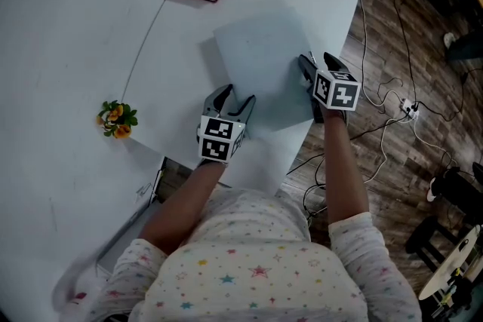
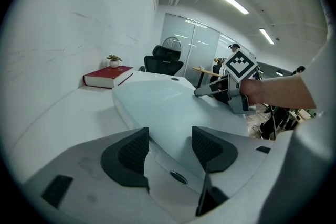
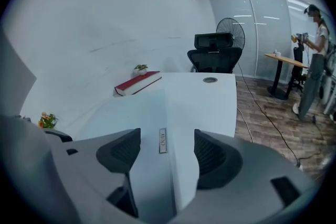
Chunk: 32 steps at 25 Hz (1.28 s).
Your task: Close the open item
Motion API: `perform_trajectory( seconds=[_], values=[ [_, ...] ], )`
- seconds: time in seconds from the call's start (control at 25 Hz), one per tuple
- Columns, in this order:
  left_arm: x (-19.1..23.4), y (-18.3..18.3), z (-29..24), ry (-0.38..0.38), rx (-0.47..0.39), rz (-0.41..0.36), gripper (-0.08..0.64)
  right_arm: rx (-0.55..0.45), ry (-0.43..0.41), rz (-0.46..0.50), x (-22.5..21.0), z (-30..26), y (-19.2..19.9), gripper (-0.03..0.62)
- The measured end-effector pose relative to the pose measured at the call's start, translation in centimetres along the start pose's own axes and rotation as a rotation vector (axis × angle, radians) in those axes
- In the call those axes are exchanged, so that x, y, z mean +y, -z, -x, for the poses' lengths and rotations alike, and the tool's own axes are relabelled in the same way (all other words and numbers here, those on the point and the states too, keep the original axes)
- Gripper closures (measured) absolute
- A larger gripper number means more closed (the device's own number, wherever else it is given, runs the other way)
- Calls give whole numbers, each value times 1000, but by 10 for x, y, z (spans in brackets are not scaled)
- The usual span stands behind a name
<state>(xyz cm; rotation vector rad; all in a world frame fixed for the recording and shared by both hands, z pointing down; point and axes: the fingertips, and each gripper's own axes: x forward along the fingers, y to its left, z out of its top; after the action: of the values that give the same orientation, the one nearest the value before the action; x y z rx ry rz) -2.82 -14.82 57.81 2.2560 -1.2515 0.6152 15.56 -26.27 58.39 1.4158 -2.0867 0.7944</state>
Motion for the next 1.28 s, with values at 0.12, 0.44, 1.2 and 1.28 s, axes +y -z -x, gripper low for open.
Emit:
perform_trajectory(
  seconds=[0.12, 0.44, 1.2, 1.28],
  values=[
    [-1, 0, 0, 2, -5, 0, 310, 7, 11, 6, -1, 0, 1, 271],
    [8, -7, 15, 73, -104, 43, 394, -20, 54, 38, -2, 2, -1, 258],
    [19, -35, 71, 95, -261, 59, 396, -108, 92, 123, 15, 50, -8, 187],
    [19, -40, 75, 100, -278, 55, 396, -125, 85, 132, 21, 61, -11, 196]
  ],
)
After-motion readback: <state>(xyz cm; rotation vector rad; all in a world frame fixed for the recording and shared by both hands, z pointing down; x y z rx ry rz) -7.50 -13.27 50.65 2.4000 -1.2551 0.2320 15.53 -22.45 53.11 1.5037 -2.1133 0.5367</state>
